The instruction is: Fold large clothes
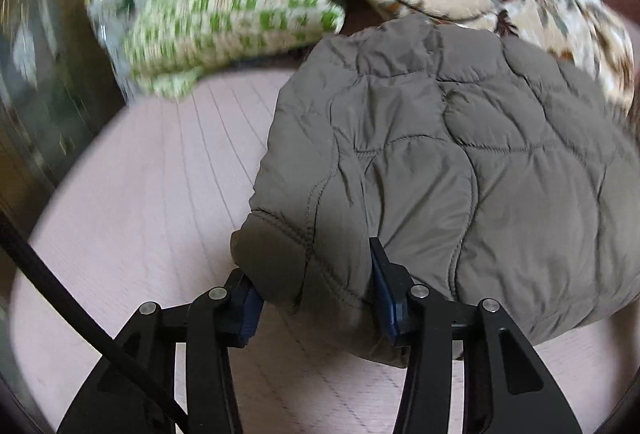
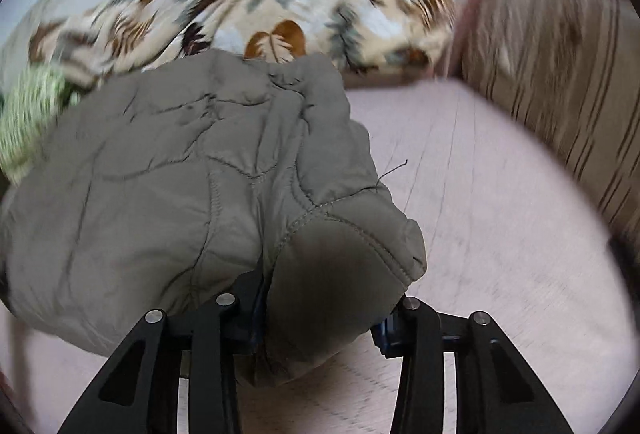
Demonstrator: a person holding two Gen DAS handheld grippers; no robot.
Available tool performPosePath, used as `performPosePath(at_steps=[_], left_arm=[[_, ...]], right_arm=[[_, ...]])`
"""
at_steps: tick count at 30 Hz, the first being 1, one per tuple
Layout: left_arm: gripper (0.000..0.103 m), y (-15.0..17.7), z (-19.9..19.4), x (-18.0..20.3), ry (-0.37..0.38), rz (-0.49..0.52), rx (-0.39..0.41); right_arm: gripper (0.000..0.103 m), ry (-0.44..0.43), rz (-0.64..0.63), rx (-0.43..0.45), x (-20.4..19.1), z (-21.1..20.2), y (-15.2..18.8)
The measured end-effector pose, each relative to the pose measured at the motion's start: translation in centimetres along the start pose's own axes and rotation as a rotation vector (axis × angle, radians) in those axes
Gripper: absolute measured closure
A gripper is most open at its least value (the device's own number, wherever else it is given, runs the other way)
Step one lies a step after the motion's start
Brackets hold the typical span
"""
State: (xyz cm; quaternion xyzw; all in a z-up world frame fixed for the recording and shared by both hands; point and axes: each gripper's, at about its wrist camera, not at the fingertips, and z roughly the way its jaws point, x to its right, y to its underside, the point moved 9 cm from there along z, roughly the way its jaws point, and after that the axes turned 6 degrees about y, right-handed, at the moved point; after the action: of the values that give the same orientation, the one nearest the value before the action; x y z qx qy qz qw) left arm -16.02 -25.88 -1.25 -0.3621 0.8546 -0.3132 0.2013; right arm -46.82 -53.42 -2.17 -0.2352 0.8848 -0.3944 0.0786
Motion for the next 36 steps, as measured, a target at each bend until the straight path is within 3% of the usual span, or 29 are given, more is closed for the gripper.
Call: performPosePath(at_steps=[3,11,16,21,29,36], left_arm=[[0.057,-0.3,-0.7,0.6,-0.07,0.082,0.038],[0.058,-2.1,-3.2,0.4,-0.128,0.113,0.145],[0.058,-3.0,-5.2,0.4,-0.14,0.118,0.195],[0.058,-3.2,-7.3,0.1,-0.114,0.103,0.208],[0.058,-0.4,-11.7,-0.2,-0.073,0.103,0.208],[0.058,4.1,-13.6,0.0,-0.067,0.116,0.172]], right_arm=[[0.061,0.047,-0.066,0.037,-0.3,-0.6,-0.3],[0.062,0.163,-0.217,0.175,-1.3,-3.6,-2.1],[0.063,0.204,-0.263,0.248,-1.8,-5.6,-3.4],[0.063,0.193,-0.272,0.281,-1.8,-7.8,-3.9],[0.063,0.163,-0.282,0.291,-1.1,-11.7,-1.9],[0.063,0.149,-0.29,0.25,0.3,-13.6,2.4]])
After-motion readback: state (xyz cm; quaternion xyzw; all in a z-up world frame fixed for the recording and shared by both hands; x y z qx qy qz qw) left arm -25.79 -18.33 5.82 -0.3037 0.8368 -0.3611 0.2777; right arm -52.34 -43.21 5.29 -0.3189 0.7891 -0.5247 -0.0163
